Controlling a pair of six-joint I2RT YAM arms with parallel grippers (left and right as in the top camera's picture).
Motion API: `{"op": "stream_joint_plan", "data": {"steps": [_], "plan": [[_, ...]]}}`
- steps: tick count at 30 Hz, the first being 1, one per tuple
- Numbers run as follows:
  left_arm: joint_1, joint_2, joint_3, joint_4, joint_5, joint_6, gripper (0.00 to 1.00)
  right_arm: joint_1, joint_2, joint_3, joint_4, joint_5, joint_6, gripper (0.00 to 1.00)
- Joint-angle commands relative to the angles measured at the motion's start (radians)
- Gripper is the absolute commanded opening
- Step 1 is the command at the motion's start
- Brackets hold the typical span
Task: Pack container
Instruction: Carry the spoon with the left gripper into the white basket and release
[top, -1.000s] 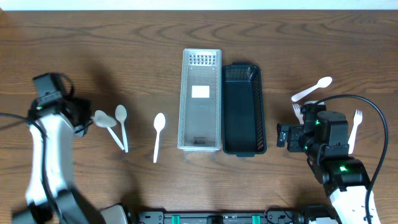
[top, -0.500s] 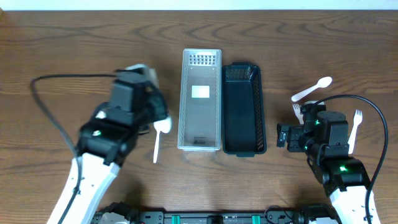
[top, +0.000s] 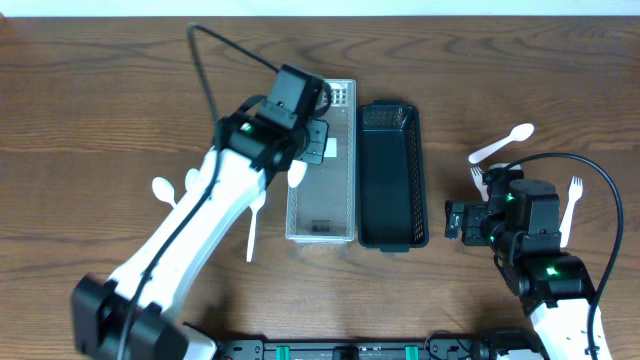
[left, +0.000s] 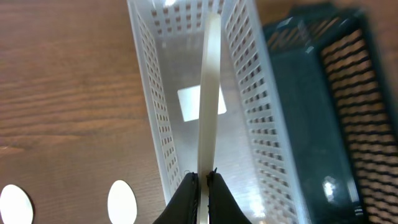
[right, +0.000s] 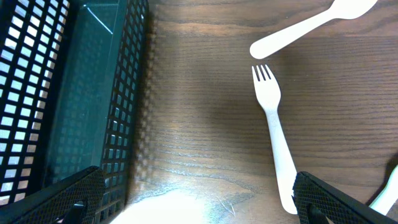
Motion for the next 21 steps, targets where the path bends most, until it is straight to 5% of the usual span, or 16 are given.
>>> {"op": "stream_joint_plan", "data": {"steps": [1,18,21], "plan": [[-0.005,0.087,0.016,-0.007,-0.014,0.062,0.06,-0.011,0.0,0.02,-0.001,-0.005,0.012,0.99],[-0.034,0.262,0.016,-0.003,-0.004,0.065,0.06,-0.011,0.0,0.02,-0.001,-0.005,0.012,0.99],[-0.033,0.25,0.019,-0.003,-0.022,0.066,0.26,-0.011,0.0,0.02,-0.001,-0.005,0.012,0.99]]}}
